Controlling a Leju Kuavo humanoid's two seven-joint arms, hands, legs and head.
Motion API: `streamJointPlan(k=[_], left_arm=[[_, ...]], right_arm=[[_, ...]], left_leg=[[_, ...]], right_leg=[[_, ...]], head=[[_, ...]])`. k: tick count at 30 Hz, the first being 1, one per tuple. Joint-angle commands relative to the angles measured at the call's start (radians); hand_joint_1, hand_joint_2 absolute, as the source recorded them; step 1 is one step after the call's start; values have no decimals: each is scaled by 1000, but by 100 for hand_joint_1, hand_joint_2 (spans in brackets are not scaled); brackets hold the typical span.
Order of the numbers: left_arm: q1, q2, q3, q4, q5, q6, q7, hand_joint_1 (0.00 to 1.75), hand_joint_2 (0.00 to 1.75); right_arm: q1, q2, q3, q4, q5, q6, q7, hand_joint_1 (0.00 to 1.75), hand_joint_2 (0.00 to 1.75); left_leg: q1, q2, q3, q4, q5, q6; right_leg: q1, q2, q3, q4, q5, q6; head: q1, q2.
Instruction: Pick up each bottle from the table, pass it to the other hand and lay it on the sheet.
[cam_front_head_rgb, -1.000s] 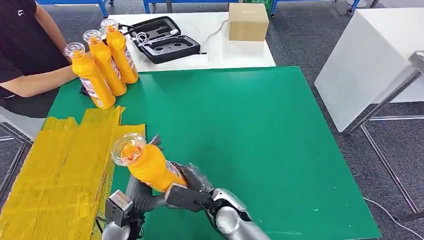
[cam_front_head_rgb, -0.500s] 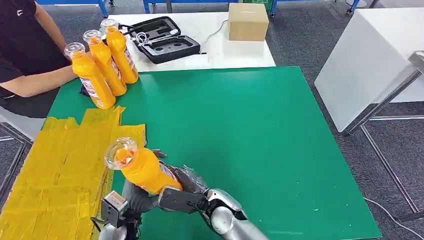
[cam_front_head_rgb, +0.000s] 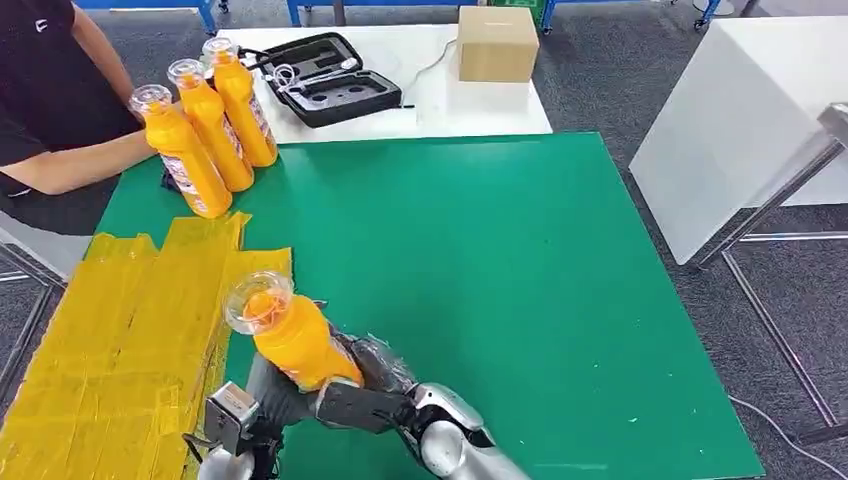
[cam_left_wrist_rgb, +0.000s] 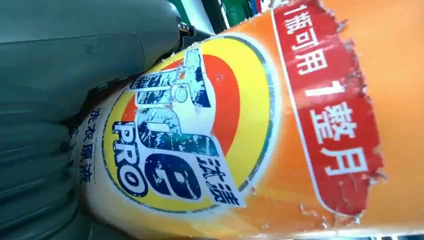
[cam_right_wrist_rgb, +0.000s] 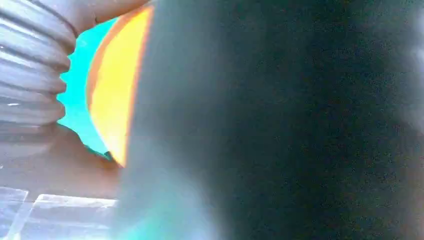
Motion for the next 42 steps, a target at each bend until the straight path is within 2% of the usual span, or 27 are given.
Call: streamJointPlan(k=[1,4,6,11,31,32,34,35,36,38,42], left_arm=[[-20,-2,44,-28,-15,13,15,175,175],[-22,-3,48,-27,-50,57,15,175,175],[-19,5,87,-91,-180,234,24,175,175],[-6,76,143,-160,-511,478,143,175,175],[-3,76,143,-149,-511,482,138,175,175],[-4,90,146,-135,-606,548,176,175,175],[-8,125,168,-99,-738,616,238,175,175],[-60,247,201,99,-1137,568,514,175,175],[-108,288,224,238,-1152,616,506,175,175],[-196,327,253,459,-1203,667,507,175,175],[-301,369,174,683,-1246,603,606,175,175]], right_arm=[[40,-57,-48,-123,-11,20,13,0,0],[49,-48,-67,-127,-18,6,-3,0,0],[87,-74,-124,-243,-41,-10,-38,0,0],[149,-133,-213,-429,-48,16,-65,0,0],[153,-130,-217,-427,-50,24,-69,0,0],[153,-137,-223,-433,-47,14,-76,0,0],[159,-156,-245,-457,-61,9,-85,0,0],[165,-197,-273,-485,-88,12,-102,0,0],[168,-206,-290,-495,-92,25,-111,0,0],[168,-205,-308,-497,-88,50,-125,0,0],[147,-206,-294,-477,-84,59,-130,0,0]], left_leg=[[0,1,0,0,0,0],[0,1,0,0,0,0],[0,1,0,0,0,-1],[1,1,-1,1,0,-1],[0,2,1,0,0,-1],[0,2,1,0,0,-1],[0,2,1,-1,0,0],[0,3,2,-1,0,-1],[-1,2,3,-3,1,-1],[-1,0,5,-6,3,-1],[0,2,3,-2,2,-1]], right_leg=[[0,-1,0,0,0,0],[0,-1,0,0,0,0],[1,-1,0,0,0,0],[1,-1,-1,1,0,0],[1,0,1,-1,0,-1],[1,0,1,-1,0,0],[0,0,1,-1,0,0],[0,0,1,-1,0,-1],[0,0,3,-2,1,-1],[-1,-2,5,-4,1,-1],[0,-1,1,-1,1,-1]], head=[[0,0],[0,0],[0,0],[0,0],[0,0],[0,0],[0,0],[0,0],[0,0],[0,0],[0,0]])
